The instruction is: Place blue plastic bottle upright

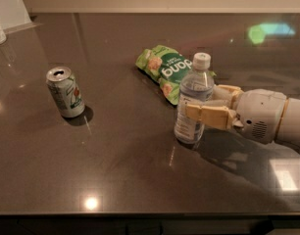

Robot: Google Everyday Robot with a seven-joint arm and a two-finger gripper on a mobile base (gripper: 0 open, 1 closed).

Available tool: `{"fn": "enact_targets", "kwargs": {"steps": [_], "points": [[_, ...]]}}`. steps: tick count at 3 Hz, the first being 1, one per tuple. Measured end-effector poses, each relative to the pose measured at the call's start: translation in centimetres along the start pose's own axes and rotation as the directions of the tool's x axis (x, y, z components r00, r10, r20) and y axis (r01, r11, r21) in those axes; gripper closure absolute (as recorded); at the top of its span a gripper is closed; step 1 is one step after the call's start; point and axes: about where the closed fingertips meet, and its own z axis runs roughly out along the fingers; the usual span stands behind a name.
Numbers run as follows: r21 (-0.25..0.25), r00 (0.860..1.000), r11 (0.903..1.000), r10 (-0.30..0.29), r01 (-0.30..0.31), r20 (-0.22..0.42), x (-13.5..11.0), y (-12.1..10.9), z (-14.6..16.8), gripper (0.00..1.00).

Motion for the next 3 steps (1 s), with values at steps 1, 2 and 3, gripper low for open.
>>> {"fn": "enact_targets", "kwargs": {"steps": [1, 2, 3], "points": [[0.006, 1.000, 1.0000, -0.001, 0.001, -0.009, -0.45, 0.16, -0.13, 0.36], [0.010, 1.000, 0.9995, 0.029, -0.029, -0.008, -0.39, 0.02, 0.03, 0.12], [0.014, 0.998, 0.9983, 0.056, -0.056, -0.006, -0.32, -0.14, 0.21, 0.00]]}}
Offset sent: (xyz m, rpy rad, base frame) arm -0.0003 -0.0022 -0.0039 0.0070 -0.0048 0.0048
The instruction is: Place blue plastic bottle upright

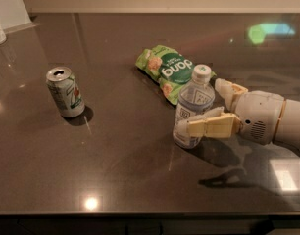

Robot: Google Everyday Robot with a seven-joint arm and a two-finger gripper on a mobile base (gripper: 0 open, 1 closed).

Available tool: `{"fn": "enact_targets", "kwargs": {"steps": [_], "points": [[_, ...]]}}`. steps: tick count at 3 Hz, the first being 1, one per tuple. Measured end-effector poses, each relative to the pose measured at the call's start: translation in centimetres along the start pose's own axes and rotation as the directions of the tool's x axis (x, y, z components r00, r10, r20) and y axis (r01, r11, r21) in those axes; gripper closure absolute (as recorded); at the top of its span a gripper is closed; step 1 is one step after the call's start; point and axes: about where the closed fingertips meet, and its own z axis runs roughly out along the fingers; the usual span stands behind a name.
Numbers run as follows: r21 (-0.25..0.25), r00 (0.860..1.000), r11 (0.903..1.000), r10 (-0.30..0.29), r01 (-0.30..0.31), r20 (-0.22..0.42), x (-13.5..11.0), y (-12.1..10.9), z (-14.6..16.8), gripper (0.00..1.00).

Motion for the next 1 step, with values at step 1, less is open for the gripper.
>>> {"fn": "enact_targets", "kwargs": {"steps": [1], "points": [[0.000, 1.000, 1.0000, 0.000, 0.000, 0.000, 0.00, 0.00, 0.00, 0.00]]}}
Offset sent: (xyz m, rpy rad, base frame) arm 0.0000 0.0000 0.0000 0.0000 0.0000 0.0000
